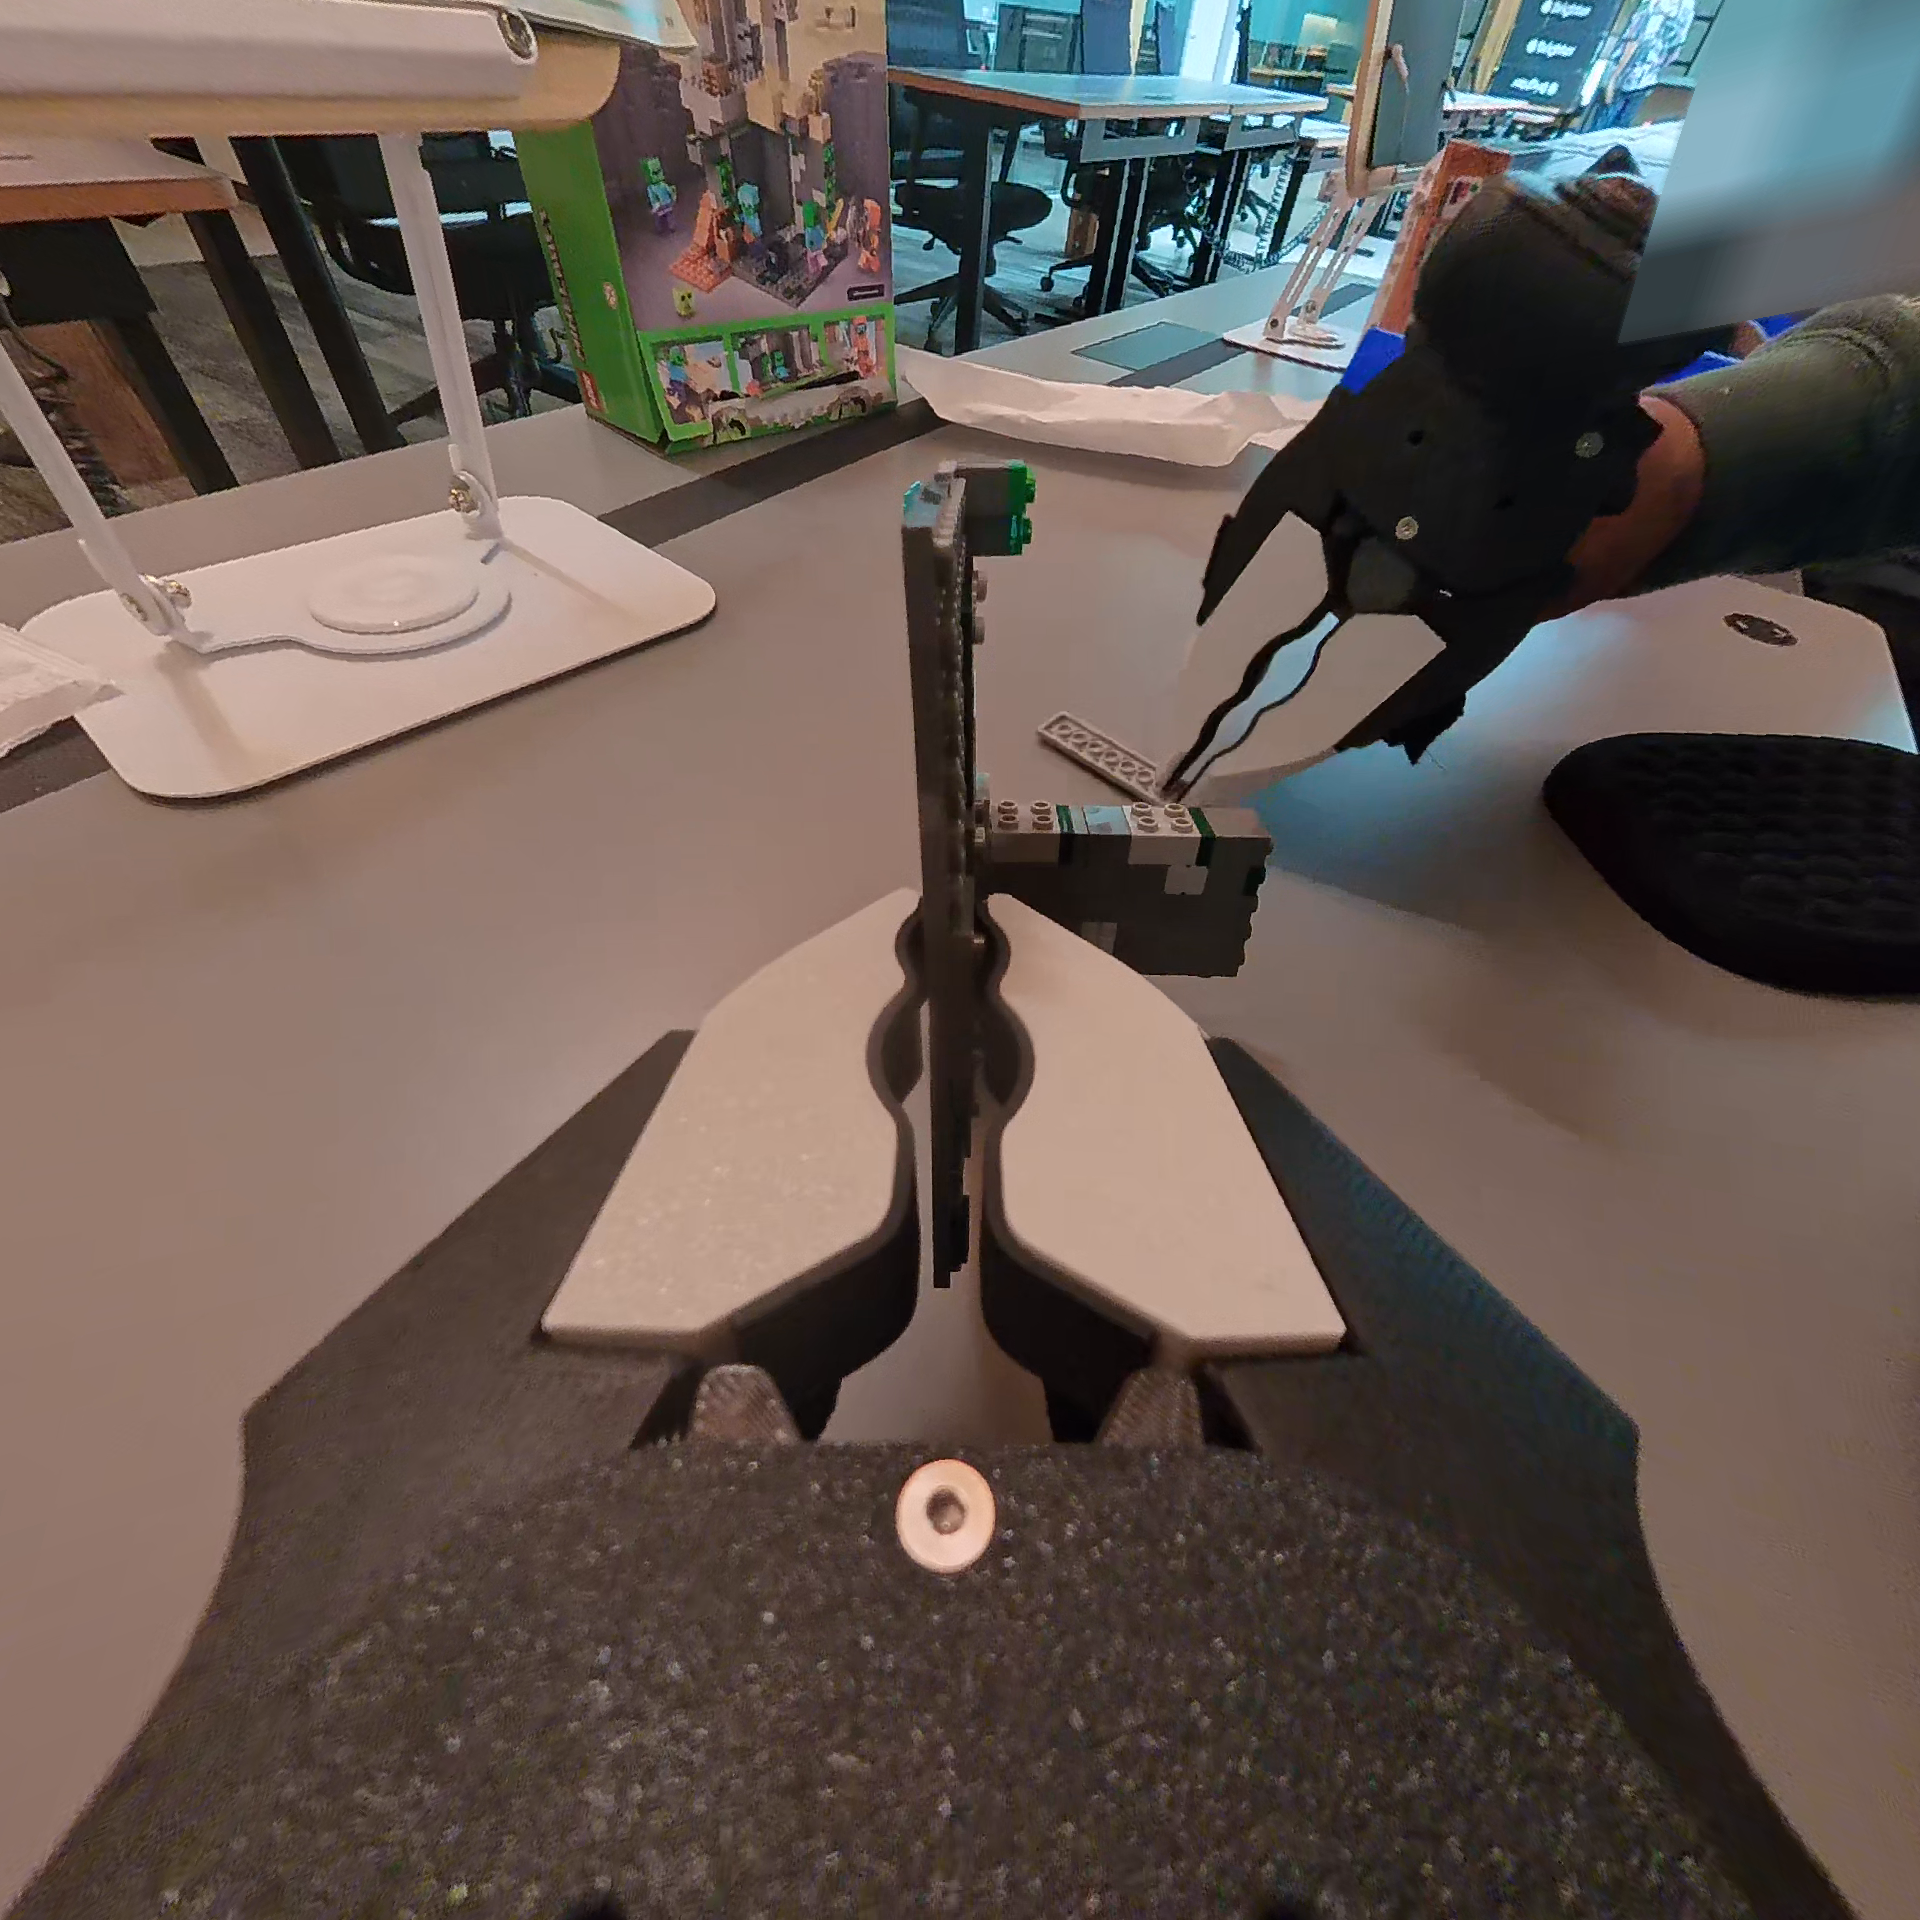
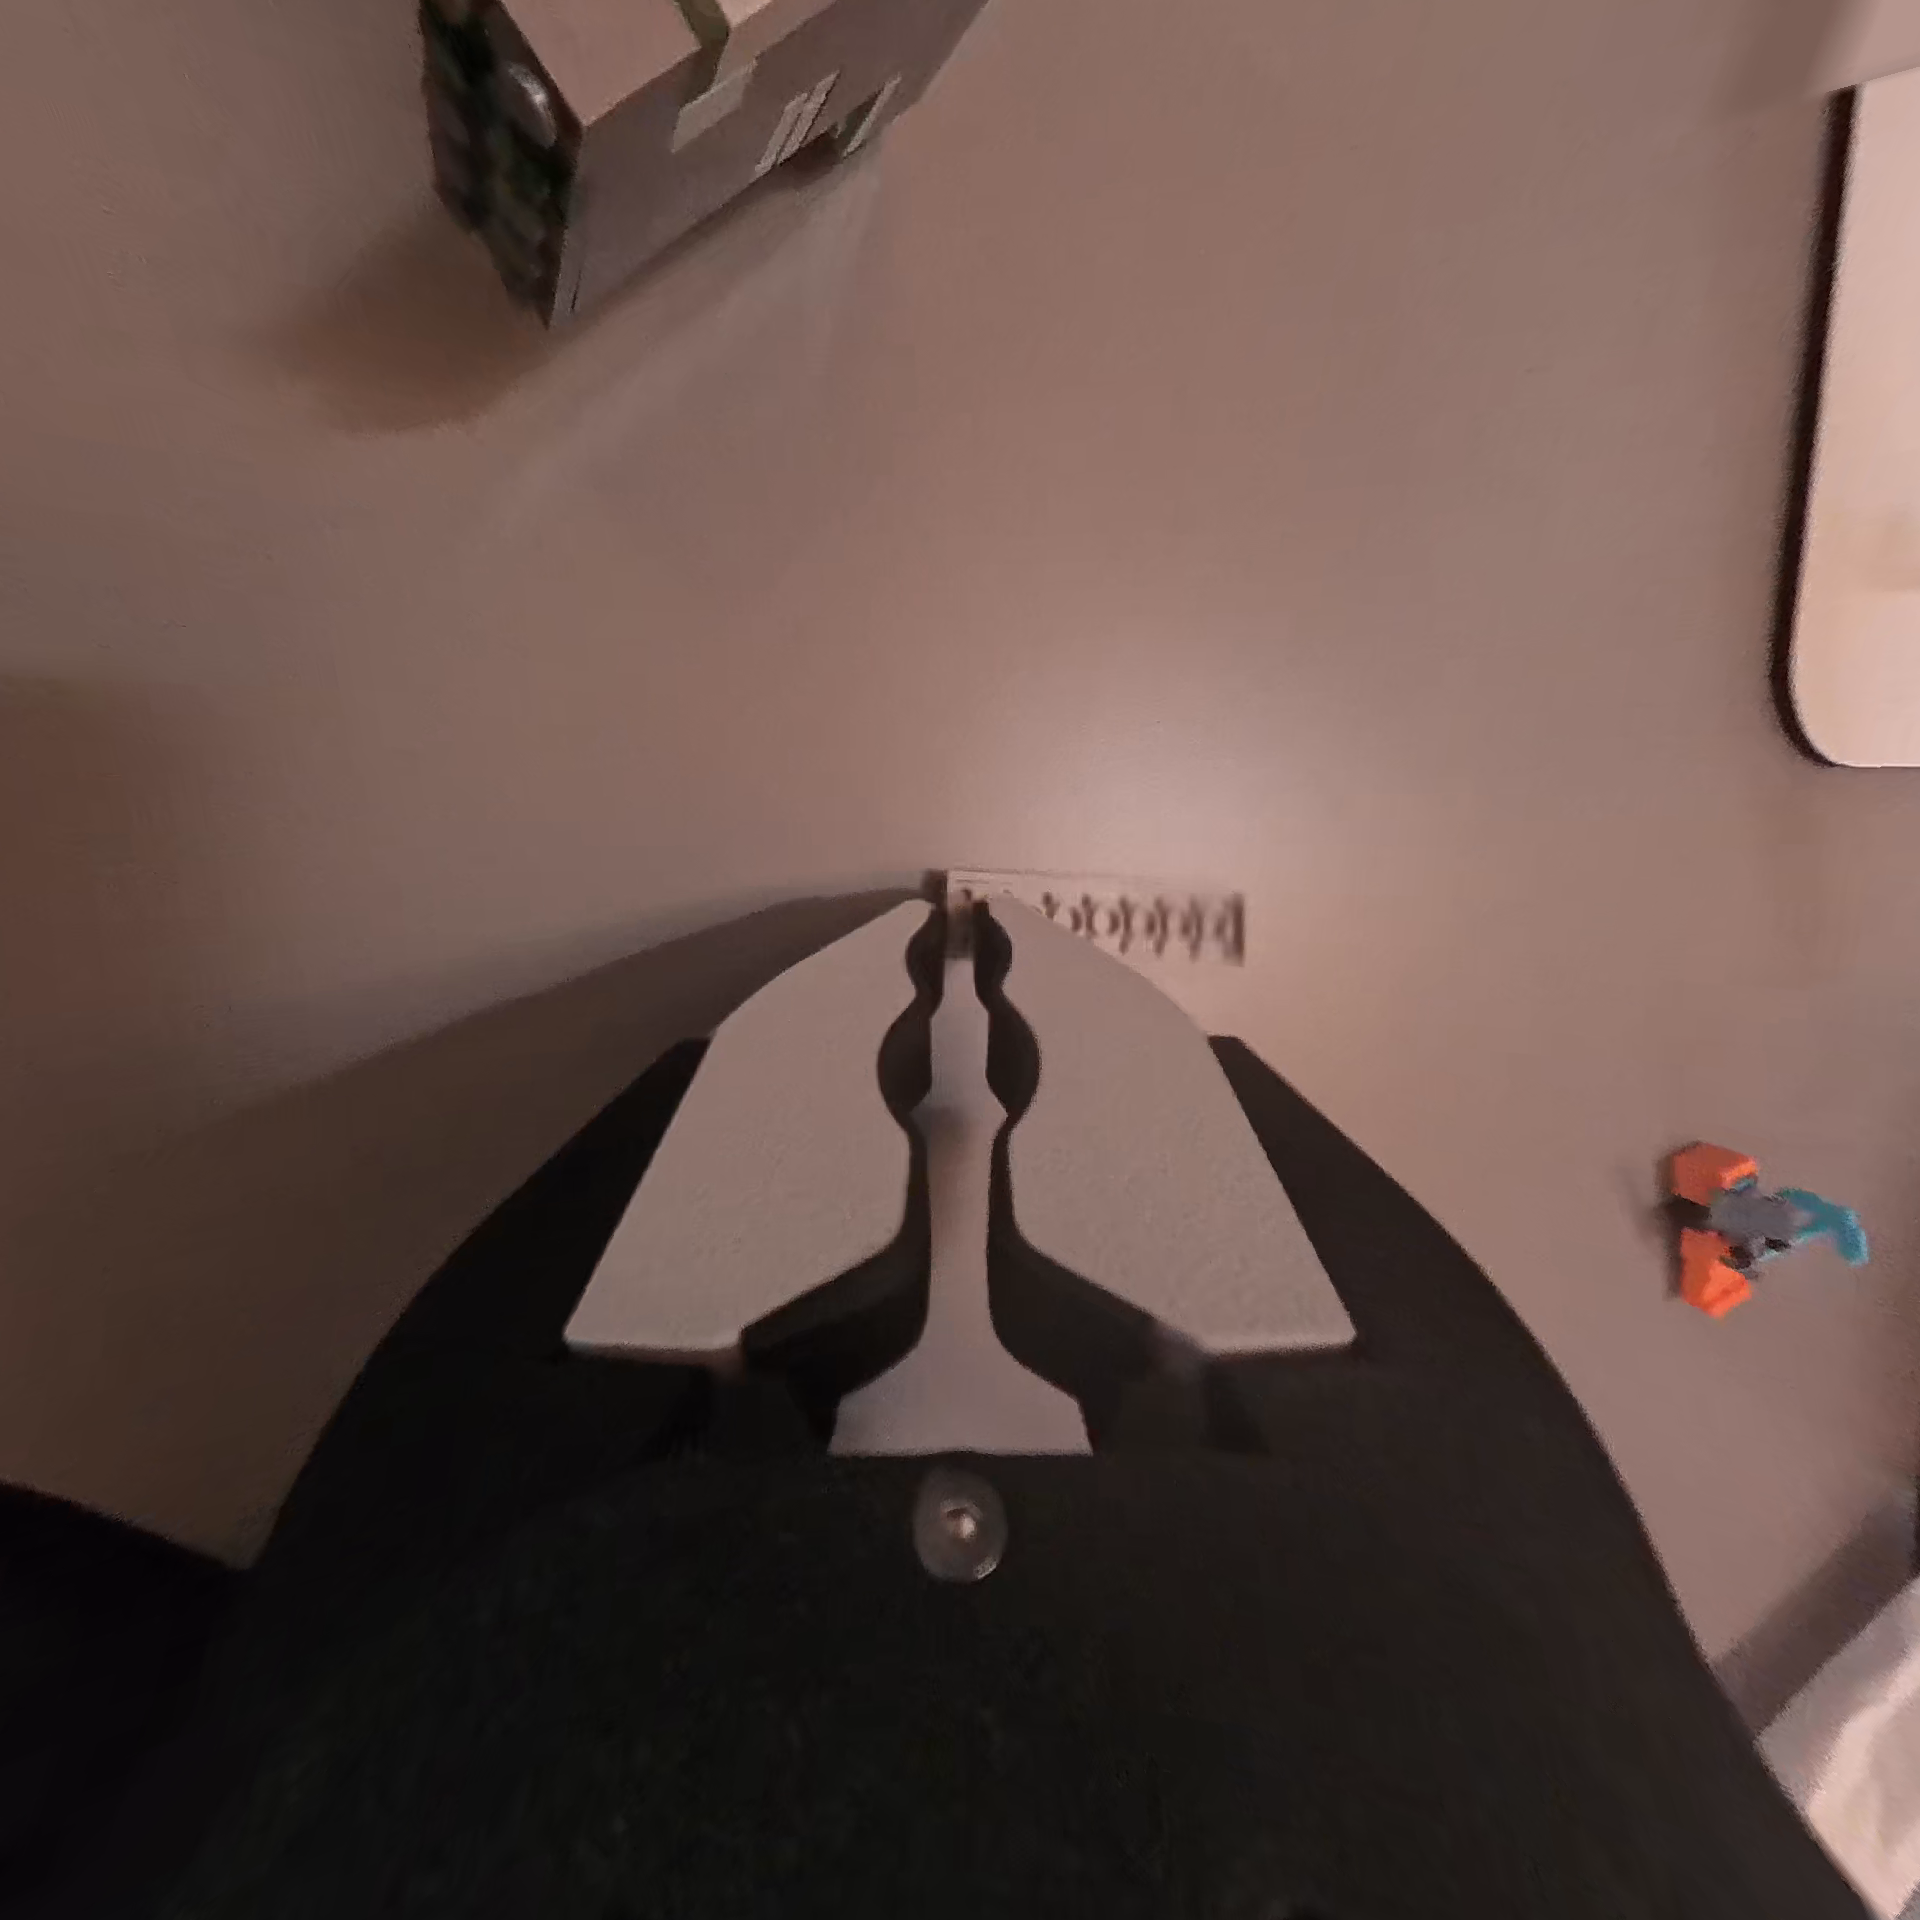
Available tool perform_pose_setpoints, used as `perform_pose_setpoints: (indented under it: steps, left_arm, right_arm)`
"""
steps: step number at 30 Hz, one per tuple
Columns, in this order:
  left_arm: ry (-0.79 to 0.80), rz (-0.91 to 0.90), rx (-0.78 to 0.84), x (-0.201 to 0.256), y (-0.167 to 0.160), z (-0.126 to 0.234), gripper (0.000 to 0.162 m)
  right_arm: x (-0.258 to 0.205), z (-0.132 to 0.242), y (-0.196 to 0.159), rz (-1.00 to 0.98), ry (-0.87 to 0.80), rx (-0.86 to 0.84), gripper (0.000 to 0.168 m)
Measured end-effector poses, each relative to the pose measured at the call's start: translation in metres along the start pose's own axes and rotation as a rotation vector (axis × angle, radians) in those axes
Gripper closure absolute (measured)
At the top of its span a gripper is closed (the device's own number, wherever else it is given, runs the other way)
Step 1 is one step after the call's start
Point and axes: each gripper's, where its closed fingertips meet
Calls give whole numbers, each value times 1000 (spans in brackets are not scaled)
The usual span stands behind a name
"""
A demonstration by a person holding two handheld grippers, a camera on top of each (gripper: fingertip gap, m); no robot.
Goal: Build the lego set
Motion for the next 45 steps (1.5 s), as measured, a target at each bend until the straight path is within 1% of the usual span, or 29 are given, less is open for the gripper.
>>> perform_pose_setpoints:
  steps: [4,5,7,9,11,15,19,21,22,24,27,29,34,36,38,39,41,43,45]
  left_arm:
    - [-3,1,0,0,0,0,156]
    - [-4,1,-2,0,0,-1,156]
    - [-5,1,-4,1,-1,-1,156]
    - [-5,0,-4,1,-1,-1,156]
    - [-3,1,-3,0,-1,-1,156]
    - [-3,-1,-1,1,0,0,156]
    - [-7,-2,-4,1,0,-1,156]
    - [-5,-3,-3,1,0,-1,156]
    - [-4,-4,-3,1,0,-1,156]
    - [-2,-4,-2,1,0,0,156]
    - [1,-5,-6,1,0,-1,156]
    - [1,-5,-9,1,-1,-1,156]
    - [-1,-2,-16,0,-3,-3,156]
    - [1,-2,-16,0,-3,-2,156]
    - [3,0,-12,-1,-3,-2,156]
    - [4,1,-10,-2,-2,-2,156]
    - [6,2,-7,-2,-2,-2,156]
    - [10,-3,0,-2,-1,-1,156]
    - [17,-10,14,-2,2,0,156]
  right_arm:
    - [6,7,0,-23,-45,38,164]
    - [7,10,1,-32,-53,54,168]
    - [9,17,6,-52,-65,98,168]
    - [8,28,16,-109,-43,178,168]
    - [7,44,31,-239,37,300,168]
    - [-5,73,51,-520,300,547,168]
    - [-25,100,69,-862,766,785,168]
    - [-35,103,69,-1020,1005,795,168]
    - [-40,101,68,-1074,1087,771,168]
    - [-49,90,60,-1132,1153,692,168]
    - [-54,70,43,-1162,1150,560,168]
    - [-48,67,37,-1158,1146,536,167]
    - [-32,53,18,-1133,1031,427,167]
    - [-26,43,7,-1098,948,388,166]
    - [-23,39,1,-1046,900,367,163]
    - [-23,38,-1,-997,875,352,162]
    - [-24,35,-7,-862,774,320,163]
    - [-20,32,-11,-674,593,316,162]
    - [-15,32,-11,-431,384,287,159]
Point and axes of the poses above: each gripper's, where its closed fingertips meet, z back along the fingers, y out of its top, x = y × z across the jaws, and after that the axes turned 5 degrees about -x, right-handed
